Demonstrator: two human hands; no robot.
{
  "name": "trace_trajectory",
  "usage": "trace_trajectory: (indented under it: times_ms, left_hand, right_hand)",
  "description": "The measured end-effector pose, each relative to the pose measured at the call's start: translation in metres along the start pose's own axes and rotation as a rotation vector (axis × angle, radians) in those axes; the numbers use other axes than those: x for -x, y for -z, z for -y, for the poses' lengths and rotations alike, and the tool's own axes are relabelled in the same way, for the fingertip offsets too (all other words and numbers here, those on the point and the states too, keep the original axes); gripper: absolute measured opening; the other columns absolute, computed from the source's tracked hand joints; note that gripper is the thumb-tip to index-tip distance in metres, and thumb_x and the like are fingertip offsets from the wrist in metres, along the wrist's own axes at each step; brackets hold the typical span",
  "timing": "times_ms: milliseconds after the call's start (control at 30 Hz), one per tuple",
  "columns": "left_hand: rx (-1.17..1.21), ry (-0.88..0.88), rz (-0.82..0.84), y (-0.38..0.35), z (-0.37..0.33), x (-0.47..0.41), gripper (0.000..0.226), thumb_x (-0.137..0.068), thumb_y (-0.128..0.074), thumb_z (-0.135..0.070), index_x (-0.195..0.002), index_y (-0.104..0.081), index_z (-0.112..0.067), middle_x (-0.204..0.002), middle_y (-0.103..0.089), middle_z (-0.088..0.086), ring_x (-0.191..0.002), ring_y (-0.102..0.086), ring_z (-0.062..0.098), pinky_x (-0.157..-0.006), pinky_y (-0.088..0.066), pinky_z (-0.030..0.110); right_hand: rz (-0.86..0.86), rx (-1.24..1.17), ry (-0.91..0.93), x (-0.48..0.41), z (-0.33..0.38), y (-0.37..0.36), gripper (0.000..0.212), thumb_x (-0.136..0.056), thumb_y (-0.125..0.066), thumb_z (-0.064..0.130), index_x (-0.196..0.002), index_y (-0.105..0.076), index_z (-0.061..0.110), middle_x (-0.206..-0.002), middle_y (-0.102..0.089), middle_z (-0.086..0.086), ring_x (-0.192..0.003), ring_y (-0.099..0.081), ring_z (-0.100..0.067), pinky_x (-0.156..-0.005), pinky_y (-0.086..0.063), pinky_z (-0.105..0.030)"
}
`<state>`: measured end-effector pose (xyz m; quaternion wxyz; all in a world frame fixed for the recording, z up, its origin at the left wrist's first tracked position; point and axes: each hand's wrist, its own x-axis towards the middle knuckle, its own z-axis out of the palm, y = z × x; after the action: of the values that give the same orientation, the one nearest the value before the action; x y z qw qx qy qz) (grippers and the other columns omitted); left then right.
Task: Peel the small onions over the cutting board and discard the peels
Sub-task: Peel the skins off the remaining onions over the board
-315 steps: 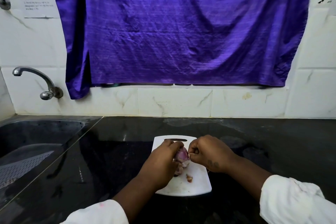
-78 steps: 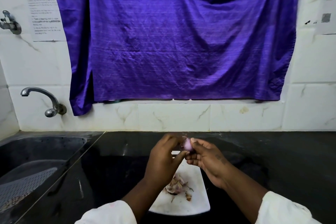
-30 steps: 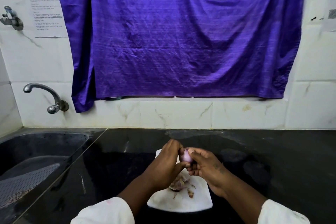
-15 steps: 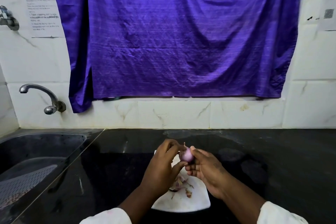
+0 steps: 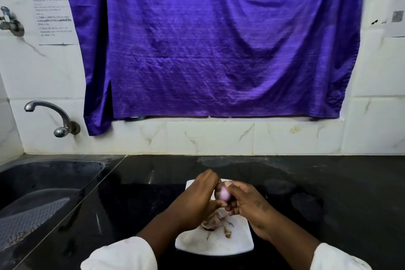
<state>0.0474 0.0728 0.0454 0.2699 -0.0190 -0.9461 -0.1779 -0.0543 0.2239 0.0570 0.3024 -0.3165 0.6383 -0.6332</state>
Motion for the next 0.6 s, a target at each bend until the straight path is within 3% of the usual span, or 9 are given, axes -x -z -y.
trace_trajectory:
  times_ms: [167,300,400,467,600]
  left_hand:
    - [-0.074,0.018,-0.031,-0.008,0.006,0.005,0.028,-0.103,-0.058,-0.039,-0.090,-0.034,-0.033,-0.094,-0.035,-0.020,-0.085,-0.039,0.000,-0.071,-0.033,0.016]
    - [0.023,0.067,-0.203,-0.012,0.007,0.013,0.024,-0.099,-0.063,-0.047,-0.110,-0.043,-0.039,-0.110,-0.043,-0.024,-0.093,-0.050,0.001,-0.074,-0.044,0.020]
    - [-0.002,0.022,-0.198,-0.017,0.002,0.011,0.038,-0.101,-0.062,-0.043,-0.135,-0.050,-0.032,-0.134,-0.046,-0.019,-0.113,-0.054,0.004,-0.088,-0.052,0.025]
    - [-0.039,0.015,-0.204,-0.019,0.003,0.011,0.038,-0.101,-0.062,-0.041,-0.136,-0.054,-0.029,-0.136,-0.048,-0.015,-0.117,-0.054,0.006,-0.089,-0.053,0.029]
    - [-0.038,-0.026,-0.233,-0.016,0.003,0.012,0.029,-0.097,-0.067,-0.042,-0.121,-0.060,-0.027,-0.127,-0.051,-0.016,-0.108,-0.055,0.005,-0.083,-0.052,0.026]
  right_hand:
    - [-0.059,-0.208,-0.063,-0.005,-0.001,0.003,0.036,-0.106,-0.050,0.030,-0.107,-0.071,0.002,-0.076,-0.071,-0.013,-0.060,-0.057,-0.017,-0.059,-0.050,-0.030]
    - [-0.054,-0.217,-0.058,-0.003,0.000,0.002,0.034,-0.107,-0.048,0.031,-0.112,-0.070,0.004,-0.079,-0.070,-0.013,-0.063,-0.058,-0.017,-0.061,-0.052,-0.029]
    - [-0.050,-0.200,-0.063,-0.002,0.000,0.000,0.033,-0.108,-0.045,0.027,-0.113,-0.067,0.003,-0.079,-0.067,-0.014,-0.064,-0.057,-0.019,-0.060,-0.052,-0.030]
    - [-0.053,-0.182,-0.072,-0.002,0.001,-0.002,0.035,-0.108,-0.044,0.028,-0.112,-0.067,0.003,-0.078,-0.067,-0.013,-0.066,-0.057,-0.020,-0.061,-0.051,-0.031]
    - [-0.050,-0.158,-0.079,-0.001,-0.002,-0.002,0.038,-0.108,-0.042,0.030,-0.112,-0.070,0.004,-0.081,-0.068,-0.014,-0.066,-0.057,-0.019,-0.062,-0.050,-0.031]
